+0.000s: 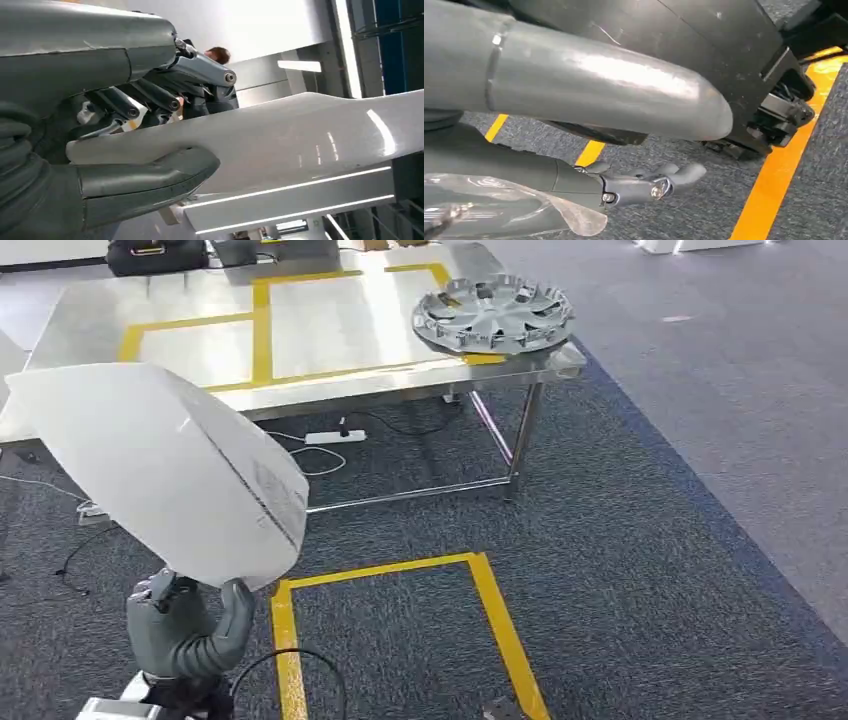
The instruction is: Take the parts from the cabinet and place them on the table.
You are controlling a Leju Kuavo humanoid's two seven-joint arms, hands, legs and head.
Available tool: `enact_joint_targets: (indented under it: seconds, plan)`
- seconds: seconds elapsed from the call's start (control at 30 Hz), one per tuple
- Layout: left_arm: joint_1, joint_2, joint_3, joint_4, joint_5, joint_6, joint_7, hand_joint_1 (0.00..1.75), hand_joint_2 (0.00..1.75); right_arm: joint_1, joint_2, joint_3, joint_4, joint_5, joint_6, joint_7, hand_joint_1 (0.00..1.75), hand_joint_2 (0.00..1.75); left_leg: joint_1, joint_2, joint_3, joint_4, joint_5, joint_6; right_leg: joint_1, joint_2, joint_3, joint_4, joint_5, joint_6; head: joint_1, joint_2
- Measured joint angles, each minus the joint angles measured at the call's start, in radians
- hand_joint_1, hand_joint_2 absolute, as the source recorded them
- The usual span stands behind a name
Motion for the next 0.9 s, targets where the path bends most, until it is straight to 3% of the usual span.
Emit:
enact_joint_targets:
  seconds: [0.07, 0.13, 0.2, 0.23, 0.27, 0.3, 0.4, 0.43, 0.47, 0.5, 0.57, 0.6, 0.63, 0.7, 0.77, 0.8, 0.83, 0.9]
  plan:
    - [0.0, 0.0, 0.0, 0.0, -0.001, 0.0, 0.0, 1.75, 1.75, 0.0, 0.001, 0.0, 0.0, 0.0, 0.0, -0.001, 0.0, 0.0, -0.001, 0.001, 0.068, -0.175, 0.101, 0.009, 0.0, 0.001, 0.021, -0.001, -0.015, 0.006, 0.0, 0.0]
    - [-0.003, -0.002, 0.0, -0.001, -0.001, -0.001, 0.002, 1.75, 1.75, -0.003, 0.001, 0.0, 0.0, 0.0, 0.0, -0.002, 0.0, 0.0, -0.01, 0.003, 0.095, -0.223, 0.059, 0.021, 0.005, 0.003, 0.013, -0.004, -0.029, 0.025, -0.002, 0.0]
    - [-0.002, -0.002, 0.0, -0.002, -0.001, -0.002, 0.002, 1.75, 1.75, -0.001, 0.001, 0.0, 0.0, 0.0, 0.0, -0.002, 0.0, 0.0, -0.011, 0.001, 0.095, -0.228, 0.053, 0.036, 0.004, -0.005, 0.034, -0.001, -0.017, 0.041, 0.002, 0.0]
    - [-0.002, -0.002, 0.0, -0.002, -0.002, -0.002, 0.002, 1.75, 1.75, -0.002, 0.001, 0.0, 0.0, 0.0, 0.0, -0.002, 0.0, 0.0, -0.009, 0.0, 0.102, -0.233, 0.049, 0.043, 0.004, -0.005, 0.043, -0.007, -0.021, 0.049, 0.002, 0.0]
    - [0.0, -0.003, 0.0, -0.002, -0.002, -0.002, 0.002, 1.75, 1.75, -0.004, 0.001, -0.001, 0.0, 0.0, 0.001, -0.002, 0.0, 0.0, -0.003, -0.002, 0.121, -0.24, 0.053, 0.049, 0.002, -0.005, 0.033, 0.0, -0.033, 0.05, 0.003, 0.0]
    - [-0.002, -0.004, 0.0, -0.002, -0.002, -0.002, 0.002, 1.75, 1.75, -0.007, 0.001, -0.001, 0.0, 0.0, 0.002, -0.003, 0.0, 0.0, -0.003, -0.001, 0.131, -0.241, 0.049, 0.054, 0.003, -0.003, 0.013, 0.046, -0.049, 0.049, 0.009, 0.0]
    - [-0.005, -0.007, 0.0, -0.002, -0.002, -0.003, 0.002, 1.75, 1.75, -0.008, 0.001, -0.002, 0.0, 0.0, 0.002, -0.002, 0.0, 0.0, -0.006, 0.0, 0.14, -0.241, 0.033, 0.061, 0.004, -0.003, -0.136, 0.263, -0.126, 0.059, 0.016, 0.0]
    - [-0.004, -0.007, -0.001, -0.002, -0.002, -0.005, 0.002, 1.75, 1.75, -0.004, 0.001, -0.003, 0.0, 0.001, 0.002, -0.002, 0.0, 0.0, -0.006, -0.001, 0.147, -0.241, 0.026, 0.061, 0.004, -0.003, -0.172, 0.298, -0.135, 0.063, 0.016, 0.0]
    - [-0.004, -0.007, -0.001, -0.002, -0.002, -0.005, 0.002, 1.75, 1.75, -0.001, 0.001, -0.003, 0.0, 0.001, 0.002, 0.0, 0.0, 0.0, -0.006, -0.003, 0.159, -0.241, 0.016, 0.061, 0.004, -0.002, -0.187, 0.289, -0.117, 0.063, 0.018, 0.0]
    - [-0.005, -0.007, -0.001, -0.002, -0.002, -0.006, 0.002, 1.75, 1.75, 0.0, 0.001, -0.003, 0.0, 0.001, 0.002, 0.001, 0.0, 0.0, -0.006, -0.004, 0.174, -0.241, 0.006, 0.06, 0.004, -0.003, -0.18, 0.24, -0.076, 0.061, 0.019, 0.0]
    - [-0.006, -0.008, -0.001, -0.002, -0.002, -0.006, 0.002, 1.75, 1.75, 0.0, 0.001, -0.003, 0.0, 0.001, 0.002, 0.001, 0.0, 0.0, -0.007, -0.003, 0.209, -0.241, -0.018, 0.055, 0.005, -0.003, -0.135, 0.08, 0.047, 0.05, 0.02, 0.0]
    - [-0.008, -0.008, -0.001, -0.002, -0.002, -0.006, 0.002, 1.75, 1.75, 0.003, 0.001, -0.003, 0.001, 0.001, 0.003, 0.001, 0.0, 0.0, -0.007, -0.002, 0.21, -0.242, -0.028, 0.052, 0.007, -0.004, -0.125, 0.025, 0.095, 0.045, 0.02, 0.0]
    - [-0.007, -0.008, -0.001, -0.001, -0.001, -0.006, 0.003, 1.75, 1.75, 0.002, 0.001, -0.003, 0.001, 0.001, 0.004, 0.002, 0.0, 0.0, -0.01, -0.004, 0.219, -0.24, -0.035, 0.044, 0.01, -0.005, -0.126, 0.016, 0.049, 0.041, 0.02, 0.0]
    - [-0.009, -0.009, -0.001, -0.001, -0.002, -0.006, 0.003, 1.75, 1.75, 0.001, 0.001, -0.003, 0.001, 0.001, 0.005, 0.004, 0.0, 0.0, -0.011, -0.004, 0.227, -0.241, -0.039, 0.031, 0.014, -0.004, -0.113, 0.013, 0.064, 0.018, 0.021, 0.0]
    - [-0.013, -0.009, -0.001, -0.001, -0.002, -0.006, 0.003, 1.75, 1.75, 0.003, 0.001, -0.004, 0.001, 0.002, 0.005, 0.004, 0.0, 0.0, -0.01, -0.003, 0.219, -0.22, -0.037, 0.025, 0.005, -0.001, -0.086, 0.004, 0.063, 0.009, 0.021, 0.0]
    - [-0.014, -0.008, -0.001, -0.001, -0.002, -0.006, 0.003, 1.75, 1.75, 0.002, 0.001, -0.004, 0.001, 0.001, 0.005, 0.003, 0.0, 0.0, -0.009, -0.002, 0.196, -0.164, -0.025, 0.019, 0.004, -0.003, -0.073, 0.0, 0.057, 0.002, 0.019, 0.0]
    - [-0.015, -0.008, -0.001, -0.001, -0.002, -0.006, 0.003, 1.75, 1.75, 0.0, 0.001, -0.004, 0.001, 0.001, 0.005, 0.003, 0.0, 0.0, -0.007, -0.001, 0.154, -0.09, -0.03, 0.013, 0.003, -0.002, -0.063, -0.003, 0.049, -0.001, 0.013, 0.0]
    - [-0.013, -0.007, -0.001, 0.0, -0.002, -0.006, 0.003, 1.75, 1.75, -0.001, 0.001, -0.004, 0.001, 0.001, 0.006, 0.003, 0.0, 0.0, -0.001, 0.0, 0.063, 0.034, -0.105, 0.002, 0.003, -0.001, -0.041, -0.003, 0.029, -0.001, 0.014, 0.0]
